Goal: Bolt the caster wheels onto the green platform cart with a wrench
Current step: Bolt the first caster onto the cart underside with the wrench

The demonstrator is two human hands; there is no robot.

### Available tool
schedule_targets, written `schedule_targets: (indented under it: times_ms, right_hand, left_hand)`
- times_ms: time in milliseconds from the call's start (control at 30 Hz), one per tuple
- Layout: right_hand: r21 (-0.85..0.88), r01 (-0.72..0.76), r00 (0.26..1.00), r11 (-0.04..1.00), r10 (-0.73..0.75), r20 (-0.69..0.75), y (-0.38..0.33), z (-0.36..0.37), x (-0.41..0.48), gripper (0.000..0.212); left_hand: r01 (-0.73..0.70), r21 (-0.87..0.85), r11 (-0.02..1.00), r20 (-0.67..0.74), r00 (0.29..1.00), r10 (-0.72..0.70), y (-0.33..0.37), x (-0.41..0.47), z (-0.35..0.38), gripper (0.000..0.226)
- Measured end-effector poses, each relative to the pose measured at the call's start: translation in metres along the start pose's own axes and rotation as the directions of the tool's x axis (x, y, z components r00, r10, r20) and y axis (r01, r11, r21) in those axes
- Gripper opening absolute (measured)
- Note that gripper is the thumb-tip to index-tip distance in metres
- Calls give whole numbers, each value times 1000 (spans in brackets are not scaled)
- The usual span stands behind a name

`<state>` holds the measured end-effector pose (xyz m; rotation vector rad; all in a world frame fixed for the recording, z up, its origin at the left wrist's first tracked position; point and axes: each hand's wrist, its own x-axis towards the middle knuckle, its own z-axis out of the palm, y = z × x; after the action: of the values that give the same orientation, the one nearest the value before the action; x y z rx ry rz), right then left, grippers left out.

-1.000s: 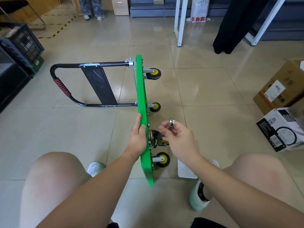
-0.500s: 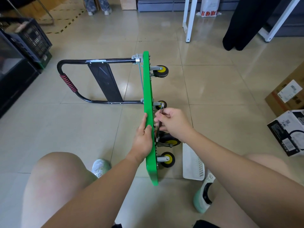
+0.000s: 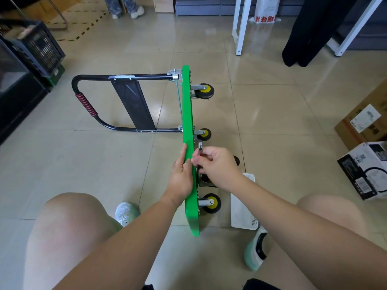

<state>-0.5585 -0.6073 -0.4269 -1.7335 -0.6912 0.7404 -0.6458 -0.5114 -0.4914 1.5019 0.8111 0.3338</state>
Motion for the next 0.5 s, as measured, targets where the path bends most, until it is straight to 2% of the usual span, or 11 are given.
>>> schedule_targets:
  times_ms: [133, 333, 400, 500]
  right_hand:
    - [-34, 77, 997, 996, -78, -29, 5, 5, -17, 33]
    - [-44, 83, 992, 996, -86, -92, 15, 13, -52, 45]
    - [-49, 87, 989, 995, -92, -115, 24, 17, -67, 53]
    - [-114, 128, 973, 985, -147, -180, 42, 26, -84, 66]
  left_hand:
    - [-18, -23, 1000, 25, 1000, 18, 0, -1, 0, 53]
    - [10, 21, 1000, -23, 1000, -9, -10, 3, 1, 50]
    - [48, 27, 998, -35, 998, -47, -4, 1, 2, 52]
    - [32, 50, 998, -34, 999, -31, 1, -3, 2, 52]
